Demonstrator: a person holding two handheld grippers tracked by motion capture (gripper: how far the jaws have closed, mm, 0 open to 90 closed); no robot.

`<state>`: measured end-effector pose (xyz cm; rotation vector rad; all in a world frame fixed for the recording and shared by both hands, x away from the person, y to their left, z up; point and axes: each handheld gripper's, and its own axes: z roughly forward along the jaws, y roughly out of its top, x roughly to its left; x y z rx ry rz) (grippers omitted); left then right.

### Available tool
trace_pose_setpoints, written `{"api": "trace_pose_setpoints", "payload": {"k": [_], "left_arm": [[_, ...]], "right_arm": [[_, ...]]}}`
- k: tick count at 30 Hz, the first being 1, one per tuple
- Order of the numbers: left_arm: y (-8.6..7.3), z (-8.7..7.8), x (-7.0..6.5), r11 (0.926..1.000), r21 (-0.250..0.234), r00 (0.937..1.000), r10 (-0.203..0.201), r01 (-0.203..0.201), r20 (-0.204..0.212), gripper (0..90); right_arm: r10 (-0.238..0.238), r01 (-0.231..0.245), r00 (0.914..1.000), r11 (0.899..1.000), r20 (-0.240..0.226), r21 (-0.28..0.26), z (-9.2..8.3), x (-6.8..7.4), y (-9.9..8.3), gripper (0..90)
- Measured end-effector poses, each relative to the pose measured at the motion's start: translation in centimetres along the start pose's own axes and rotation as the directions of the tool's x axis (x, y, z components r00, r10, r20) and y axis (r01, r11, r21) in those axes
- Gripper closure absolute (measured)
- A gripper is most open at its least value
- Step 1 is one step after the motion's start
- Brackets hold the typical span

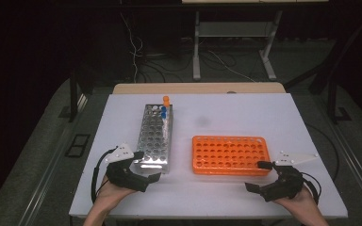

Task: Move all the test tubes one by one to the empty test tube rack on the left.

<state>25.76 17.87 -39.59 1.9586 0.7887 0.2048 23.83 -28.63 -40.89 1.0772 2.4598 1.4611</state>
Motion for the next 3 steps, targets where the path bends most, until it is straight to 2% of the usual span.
{"api": "trace_pose_setpoints", "payload": {"k": [3], "left_arm": [[-0.43,0.06,0.08,1.0000,-0.008,1.0000,-0.004,0.004,-0.001,0.0]], "right_arm": [[0.001,-0.001,1.0000,1.000,0.001,-0.006,-0.12,0.02,-0.01,0.3]]}}
